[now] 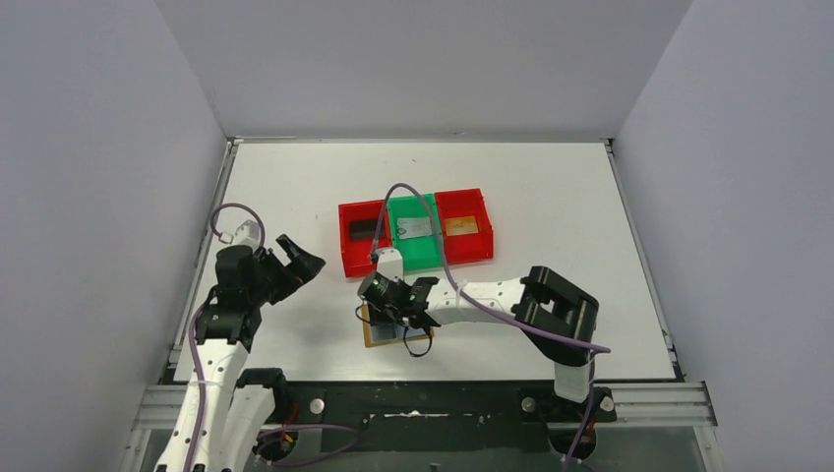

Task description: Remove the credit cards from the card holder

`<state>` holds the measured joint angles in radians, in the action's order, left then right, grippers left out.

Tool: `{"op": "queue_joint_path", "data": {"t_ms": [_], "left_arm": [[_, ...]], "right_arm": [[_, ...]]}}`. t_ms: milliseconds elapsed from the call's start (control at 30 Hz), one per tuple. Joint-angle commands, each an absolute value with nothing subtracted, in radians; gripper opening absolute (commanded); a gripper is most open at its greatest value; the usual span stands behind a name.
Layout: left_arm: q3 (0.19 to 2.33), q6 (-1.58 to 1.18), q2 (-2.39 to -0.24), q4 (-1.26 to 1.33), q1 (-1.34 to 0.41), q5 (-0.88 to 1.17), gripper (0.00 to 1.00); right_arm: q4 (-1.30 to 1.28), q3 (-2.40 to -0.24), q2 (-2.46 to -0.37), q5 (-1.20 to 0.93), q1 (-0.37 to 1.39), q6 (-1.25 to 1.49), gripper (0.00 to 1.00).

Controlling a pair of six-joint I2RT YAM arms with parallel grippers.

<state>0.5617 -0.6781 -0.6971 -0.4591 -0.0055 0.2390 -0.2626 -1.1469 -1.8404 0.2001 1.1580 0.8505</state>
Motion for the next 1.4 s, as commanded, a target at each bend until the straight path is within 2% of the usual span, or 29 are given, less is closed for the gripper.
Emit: {"op": "queue_joint_path", "data": {"t_ms": [0, 267, 467, 600, 667, 733, 933, 1033, 1200, 1367], "left_arm": [[0.610, -0.713, -0.664, -0.468, -0.008, 0.271, 0.90], [0.633, -0.691, -0.644, -0.517, -0.008, 0.225, 0.90], [0.624, -0.690, -0.631, -0.517, -0.009, 0.201, 0.90], [0.621, -0.696, -0.628, -0.515, -0.010, 0.187, 0.90], [0.621, -0.695, -0.628, -0.515, -0.011, 0.184, 0.90], [0.623, -0.696, -0.627, -0.517, -0.013, 0.182, 0.90], [0.617, -0.702, -0.622, -0.514, -0.018, 0.180, 0.90], [0.618, -0.704, -0.621, -0.515, -0.021, 0.176, 0.90], [0.610, -0.706, -0.624, -0.500, -0.025, 0.195, 0.90], [0.603, -0.681, -0.641, -0.471, -0.025, 0.292, 0.90]], "right_arm": [[-0.406, -1.265, -1.891, 0.359, 1.203, 0.870, 0.37], [-0.550, -1.363, -1.952, 0.468, 1.245, 0.889, 0.40], [-0.542, -1.363, -1.966, 0.439, 1.245, 0.886, 0.46], [-0.525, -1.347, -1.982, 0.414, 1.244, 0.890, 0.46], [-0.518, -1.342, -1.988, 0.406, 1.244, 0.892, 0.41], [-0.522, -1.342, -1.993, 0.406, 1.245, 0.893, 0.32], [-0.504, -1.319, -1.979, 0.404, 1.235, 0.901, 0.20], [-0.467, -1.293, -1.961, 0.383, 1.227, 0.887, 0.03], [-0.433, -1.286, -1.937, 0.359, 1.212, 0.869, 0.02], [-0.280, -1.199, -1.856, 0.256, 1.179, 0.858, 0.01]]}}
